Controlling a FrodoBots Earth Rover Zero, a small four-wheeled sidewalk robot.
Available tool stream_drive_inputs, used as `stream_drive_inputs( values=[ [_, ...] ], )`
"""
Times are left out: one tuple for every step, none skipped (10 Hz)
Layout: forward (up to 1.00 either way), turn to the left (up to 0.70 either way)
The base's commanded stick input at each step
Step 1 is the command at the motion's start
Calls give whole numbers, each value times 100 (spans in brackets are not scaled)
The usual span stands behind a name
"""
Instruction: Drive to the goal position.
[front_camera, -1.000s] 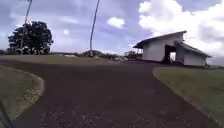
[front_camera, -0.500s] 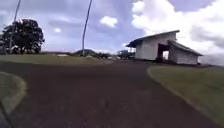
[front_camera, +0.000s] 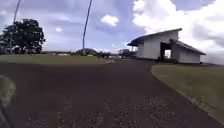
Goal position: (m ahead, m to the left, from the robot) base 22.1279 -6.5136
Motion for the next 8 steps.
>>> stream_drive_inputs(
  values=[
    [70, 0],
    [70, 0],
    [70, 0],
    [70, 0],
    [70, 0],
    [70, 0],
    [70, 0],
    [70, 0]
  ],
)
